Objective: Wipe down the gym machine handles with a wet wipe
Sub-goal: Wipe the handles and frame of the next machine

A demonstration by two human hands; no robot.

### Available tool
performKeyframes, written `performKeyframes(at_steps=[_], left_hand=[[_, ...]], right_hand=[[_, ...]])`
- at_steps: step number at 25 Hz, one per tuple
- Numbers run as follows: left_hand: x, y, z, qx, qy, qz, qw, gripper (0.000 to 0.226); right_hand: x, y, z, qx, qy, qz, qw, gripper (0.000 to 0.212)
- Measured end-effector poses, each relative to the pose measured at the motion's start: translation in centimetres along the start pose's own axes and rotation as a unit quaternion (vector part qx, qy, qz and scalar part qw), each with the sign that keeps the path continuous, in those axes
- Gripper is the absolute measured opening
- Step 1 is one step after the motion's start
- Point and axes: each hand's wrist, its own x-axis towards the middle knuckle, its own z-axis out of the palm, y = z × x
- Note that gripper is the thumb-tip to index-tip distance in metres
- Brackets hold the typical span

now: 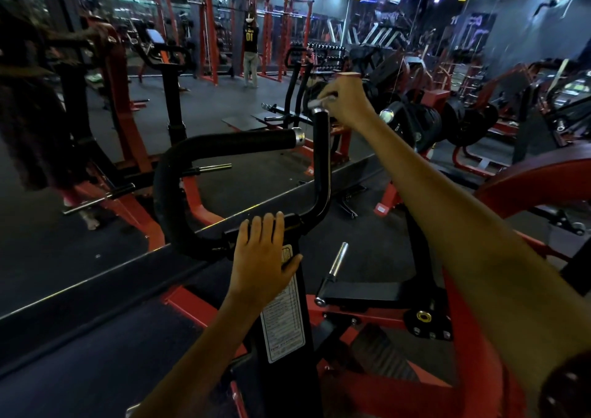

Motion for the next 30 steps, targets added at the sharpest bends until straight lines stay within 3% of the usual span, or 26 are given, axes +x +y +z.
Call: performKeyframes(at_steps=[5, 9, 10, 13, 15, 25, 30], left_hand=[[0.0, 0.0, 0.0, -0.001, 0.005, 0.003, 1.000, 0.078], [0.0, -0.1, 0.1, 0.004, 0.007, 0.003, 1.000, 0.076], [0.0, -0.1, 0.1, 0.001, 0.008, 0.002, 1.000, 0.076], [-0.1, -0.2, 0.2, -0.005, 0.008, 0.000, 1.000, 0.077], [0.0, -0.1, 0.3, 0.001, 0.010, -0.001, 1.000, 0.077], [0.2, 0.0, -0.4, 0.018, -0.008, 0.001, 1.000, 0.079], [0.2, 0.1, -0.9, 0.021, -0.033, 0.000, 0.999, 0.079]], right_hand=[[-1.0, 0.8, 3.2, -0.017, -0.022, -0.024, 0.999, 0.020], [-1.5, 0.4, 0.6, -0.040, -0.229, -0.039, 0.972, 0.016], [-1.4, 0.5, -0.1, -0.020, -0.233, -0.032, 0.972, 0.017], [-1.4, 1.1, 0.0, 0.052, -0.031, 0.003, 0.998, 0.020], [-2.4, 1.5, 1.3, 0.074, 0.024, 0.009, 0.997, 0.023], [-9.9, 1.2, 4.1, 0.048, -0.059, -0.079, 0.994, 0.025], [-13.7, -0.3, 5.2, 0.017, -0.086, -0.024, 0.996, 0.024]])
